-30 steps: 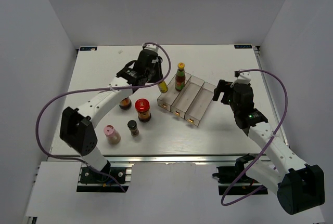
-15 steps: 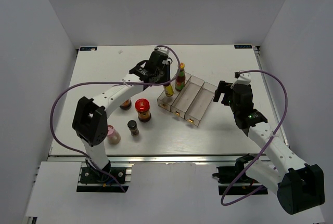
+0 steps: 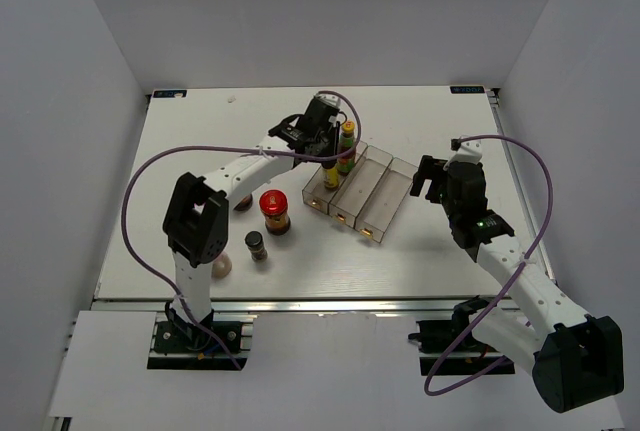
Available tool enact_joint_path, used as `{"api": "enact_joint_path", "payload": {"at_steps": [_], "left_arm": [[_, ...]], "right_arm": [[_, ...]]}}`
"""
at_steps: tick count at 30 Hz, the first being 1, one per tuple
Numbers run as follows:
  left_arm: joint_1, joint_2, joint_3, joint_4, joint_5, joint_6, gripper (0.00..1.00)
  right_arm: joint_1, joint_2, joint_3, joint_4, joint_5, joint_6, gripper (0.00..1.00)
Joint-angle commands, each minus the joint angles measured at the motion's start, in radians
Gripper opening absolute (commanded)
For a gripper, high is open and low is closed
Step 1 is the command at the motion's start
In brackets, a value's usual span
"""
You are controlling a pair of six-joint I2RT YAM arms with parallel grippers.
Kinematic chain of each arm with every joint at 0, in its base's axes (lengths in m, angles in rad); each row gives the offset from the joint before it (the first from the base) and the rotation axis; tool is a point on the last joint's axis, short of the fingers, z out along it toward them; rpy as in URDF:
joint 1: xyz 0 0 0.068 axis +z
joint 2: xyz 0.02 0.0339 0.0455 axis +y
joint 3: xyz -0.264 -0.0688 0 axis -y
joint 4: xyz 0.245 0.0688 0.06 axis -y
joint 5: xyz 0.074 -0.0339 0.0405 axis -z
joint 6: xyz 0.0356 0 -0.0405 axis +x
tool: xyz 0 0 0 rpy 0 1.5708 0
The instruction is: Organize the condiment bottles
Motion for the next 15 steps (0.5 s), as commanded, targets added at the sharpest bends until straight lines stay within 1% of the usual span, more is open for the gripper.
{"api": "enact_joint_path", "payload": {"at_steps": [1, 3, 5, 7, 8, 11, 12, 15], "left_arm": [[-0.015, -0.008, 0.067, -0.001, -0.014, 0.012, 0.26], [-0.018, 0.006, 0.082, -0.032, -0.028, 0.01, 0.3], [-0.021, 0.015, 0.096, -0.047, -0.042, 0.012, 0.39], [-0.026, 0.015, 0.099, -0.052, -0.048, 0.019, 0.44], [-0.026, 0.015, 0.102, -0.058, -0.052, 0.021, 0.52], [-0.03, 0.009, 0.108, -0.069, -0.068, 0.027, 0.62], [-0.033, 0.008, 0.108, -0.069, -0.066, 0.033, 0.69], [-0.038, -0.005, 0.111, -0.072, -0.066, 0.038, 0.73]], "right_arm": [[0.0, -0.004, 0.0, 0.012, 0.022, 0.002, 0.89], [-0.002, -0.006, 0.0, 0.009, 0.019, 0.003, 0.89], [0.0, -0.007, 0.002, 0.007, 0.019, 0.003, 0.89], [0.0, -0.01, 0.0, 0.007, 0.022, 0.003, 0.89], [0.0, -0.012, -0.001, 0.009, 0.023, 0.005, 0.89], [-0.002, -0.01, 0.002, 0.006, 0.017, 0.005, 0.89], [0.0, -0.012, 0.002, 0.006, 0.013, 0.005, 0.89], [0.0, -0.013, 0.005, 0.004, 0.011, 0.008, 0.89]]}}
